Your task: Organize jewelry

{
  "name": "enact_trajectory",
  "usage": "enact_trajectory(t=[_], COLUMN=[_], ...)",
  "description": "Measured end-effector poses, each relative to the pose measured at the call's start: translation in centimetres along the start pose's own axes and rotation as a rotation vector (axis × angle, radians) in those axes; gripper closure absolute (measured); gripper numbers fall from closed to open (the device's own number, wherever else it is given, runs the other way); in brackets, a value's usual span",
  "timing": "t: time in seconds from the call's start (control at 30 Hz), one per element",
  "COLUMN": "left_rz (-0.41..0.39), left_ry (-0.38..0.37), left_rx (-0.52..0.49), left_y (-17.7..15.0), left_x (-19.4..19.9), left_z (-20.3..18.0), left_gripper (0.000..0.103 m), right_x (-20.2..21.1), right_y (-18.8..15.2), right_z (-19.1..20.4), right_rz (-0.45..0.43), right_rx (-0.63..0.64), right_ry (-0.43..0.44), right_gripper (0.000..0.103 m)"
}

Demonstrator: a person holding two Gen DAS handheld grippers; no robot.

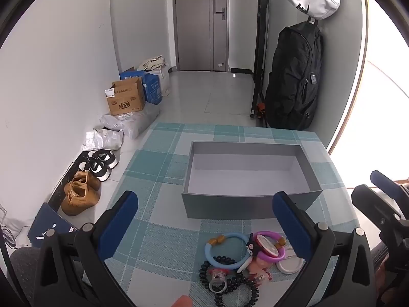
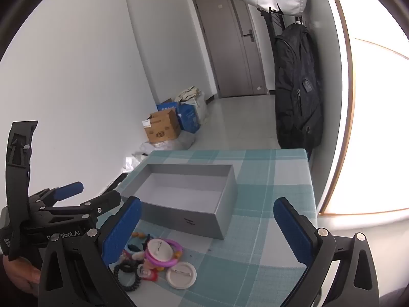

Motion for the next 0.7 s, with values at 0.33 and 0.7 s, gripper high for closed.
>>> enact_trajectory(t=[0.33, 0.7], left_rz=[-0.003, -0.005], left_ry=[-0.001, -0.005], left_rx=[-0.014, -0.011], left_y=[0.4, 0.1], left_x=[0.4, 0.2], left_z=[0.1, 0.0], left_gripper=[0.001, 0.001], right_x=[0.1, 0.1], right_y=[-0.1, -0.1], right_z=[0.0, 0.2], right_rz=[0.005, -0.002], right_rx=[-0.005, 0.011], right_ry=[0.008, 0.003], right_gripper=[0.000, 0.000])
Point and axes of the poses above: each gripper's, at about its wrist camera, not at the fingertips, and x roughly against the way its jaws point, z to its left, y to its top, the point moved 9 cm from there along -x, roughly the way its jaws point, and after that the axes turned 15 degrees about -z, right-handed, at the moved point
